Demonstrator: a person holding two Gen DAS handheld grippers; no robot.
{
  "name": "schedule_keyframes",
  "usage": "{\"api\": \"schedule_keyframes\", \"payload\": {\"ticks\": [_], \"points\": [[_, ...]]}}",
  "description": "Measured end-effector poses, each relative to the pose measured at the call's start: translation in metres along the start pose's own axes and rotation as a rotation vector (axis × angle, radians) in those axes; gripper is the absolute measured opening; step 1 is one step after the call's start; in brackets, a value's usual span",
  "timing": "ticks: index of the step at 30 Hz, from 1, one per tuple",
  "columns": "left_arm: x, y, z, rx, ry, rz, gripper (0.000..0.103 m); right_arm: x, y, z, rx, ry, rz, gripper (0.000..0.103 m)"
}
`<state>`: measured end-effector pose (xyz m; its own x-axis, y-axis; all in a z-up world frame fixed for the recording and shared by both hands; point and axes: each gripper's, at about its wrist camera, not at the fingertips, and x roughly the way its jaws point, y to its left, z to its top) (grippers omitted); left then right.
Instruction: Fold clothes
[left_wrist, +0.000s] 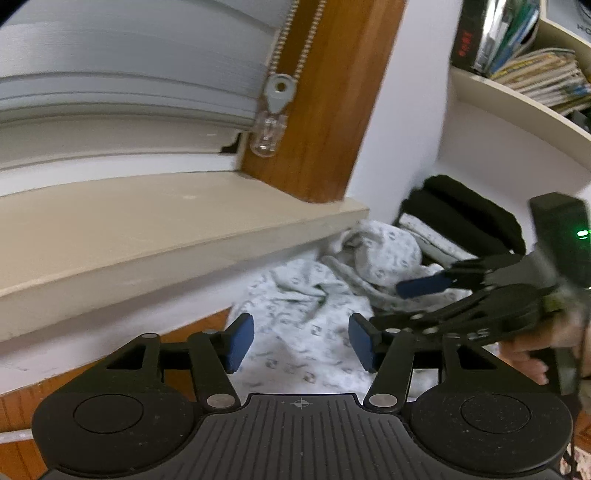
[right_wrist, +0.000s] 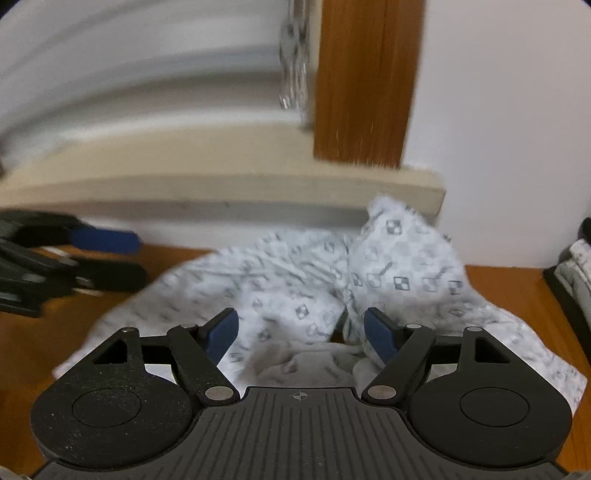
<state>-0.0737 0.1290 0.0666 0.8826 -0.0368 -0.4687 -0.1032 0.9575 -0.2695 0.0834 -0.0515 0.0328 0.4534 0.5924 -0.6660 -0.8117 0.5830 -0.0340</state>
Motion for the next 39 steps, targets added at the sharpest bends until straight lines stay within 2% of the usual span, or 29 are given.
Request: {"api": "schedule_keyframes", "payload": {"ticks": [8, 11, 12, 14, 15, 16, 19, 25, 32, 34, 36, 39], "points": [[0.008, 0.015, -0.004, -0.031, 0.029, 0.017, 0.061, 0.045, 0.012, 0.011, -0.07, 0.13, 0.02, 0.068], [0.01, 0.015, -0.006, -0.027, 0.04, 0.015, 0.061, 0.056, 0.016, 0.006, -0.073, 0.165, 0.062, 0.06], [0.011, 0.014, -0.007, -0.025, 0.042, 0.012, 0.061, 0.055, 0.014, 0.002, -0.057, 0.145, 0.098, 0.054], [0.011, 0.012, -0.007, -0.02, 0.045, 0.007, 0.061, 0.051, 0.014, -0.003, -0.062, 0.12, 0.115, 0.048], [0.011, 0.011, -0.008, -0.018, 0.046, 0.005, 0.062, 0.048, 0.013, -0.005, -0.065, 0.109, 0.12, 0.032], [0.011, 0.009, -0.009, -0.015, 0.048, 0.004, 0.062, 0.044, 0.013, -0.004, -0.066, 0.097, 0.104, 0.01], [0.011, 0.005, -0.009, -0.009, 0.048, -0.012, 0.062, 0.019, 0.01, 0.001, -0.063, 0.005, 0.066, 0.007], [0.007, -0.005, -0.008, 0.018, 0.036, -0.035, 0.064, -0.049, -0.024, 0.023, 0.008, -0.181, 0.029, 0.006], [0.01, -0.011, -0.009, 0.026, 0.043, -0.053, 0.065, -0.132, -0.086, 0.039, 0.148, -0.458, -0.129, 0.005], [0.011, -0.013, -0.011, 0.027, 0.049, -0.06, 0.066, -0.142, -0.103, 0.037, 0.187, -0.462, -0.177, 0.005], [0.013, -0.015, -0.012, 0.027, 0.059, -0.077, 0.066, -0.141, -0.116, 0.03, 0.202, -0.421, -0.202, 0.005], [0.015, -0.02, -0.014, 0.019, 0.069, -0.114, 0.067, -0.135, -0.119, 0.015, 0.198, -0.392, -0.196, 0.005]]}}
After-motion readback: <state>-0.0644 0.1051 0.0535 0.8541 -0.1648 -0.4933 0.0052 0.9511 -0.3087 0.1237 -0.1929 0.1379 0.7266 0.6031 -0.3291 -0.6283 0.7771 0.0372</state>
